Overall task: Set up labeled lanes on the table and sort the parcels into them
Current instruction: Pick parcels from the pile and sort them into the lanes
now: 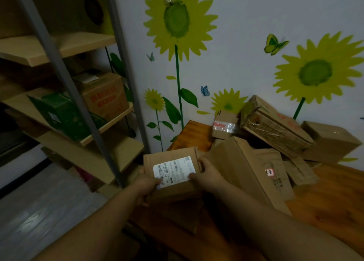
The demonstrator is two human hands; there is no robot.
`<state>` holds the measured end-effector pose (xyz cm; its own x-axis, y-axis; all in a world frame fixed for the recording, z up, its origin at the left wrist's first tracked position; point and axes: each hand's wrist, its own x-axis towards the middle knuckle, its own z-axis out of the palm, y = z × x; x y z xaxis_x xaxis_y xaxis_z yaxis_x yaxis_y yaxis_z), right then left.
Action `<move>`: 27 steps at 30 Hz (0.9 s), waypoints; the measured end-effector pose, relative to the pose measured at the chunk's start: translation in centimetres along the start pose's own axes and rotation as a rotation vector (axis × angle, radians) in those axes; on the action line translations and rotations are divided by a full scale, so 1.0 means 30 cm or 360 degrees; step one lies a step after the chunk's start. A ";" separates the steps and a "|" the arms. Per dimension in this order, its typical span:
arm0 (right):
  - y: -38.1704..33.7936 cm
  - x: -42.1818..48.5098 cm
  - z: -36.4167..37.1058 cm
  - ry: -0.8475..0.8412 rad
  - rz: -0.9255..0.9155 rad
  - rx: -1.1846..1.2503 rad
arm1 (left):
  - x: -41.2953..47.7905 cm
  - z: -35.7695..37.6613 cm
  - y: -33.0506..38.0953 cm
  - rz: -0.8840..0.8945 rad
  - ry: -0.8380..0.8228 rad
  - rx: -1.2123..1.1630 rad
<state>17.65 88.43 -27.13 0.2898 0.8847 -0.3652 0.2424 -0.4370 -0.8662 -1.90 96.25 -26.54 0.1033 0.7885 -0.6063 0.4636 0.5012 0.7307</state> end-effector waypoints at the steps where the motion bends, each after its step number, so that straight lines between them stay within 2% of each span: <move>1: -0.003 -0.002 -0.005 0.0007 -0.0004 0.0031 | 0.004 -0.010 -0.002 0.0018 0.0004 -0.0012; 8: -0.087 -0.031 0.019 0.0056 -0.0105 0.0153 | -0.055 -0.082 0.000 0.0150 0.0140 -0.0113; 17: -0.223 -0.169 0.073 0.0078 -0.0340 0.0423 | -0.212 -0.234 0.034 0.0547 0.0085 -0.0302; 27: -0.207 -0.374 0.061 0.0373 -0.0420 0.0532 | -0.342 -0.234 0.025 0.0992 0.0023 -0.0260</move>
<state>11.19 81.54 -18.28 0.4689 0.8809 -0.0652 0.0359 -0.0927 -0.9950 -8.80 91.03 -17.58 0.2975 0.9535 -0.0489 0.1802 -0.0058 0.9836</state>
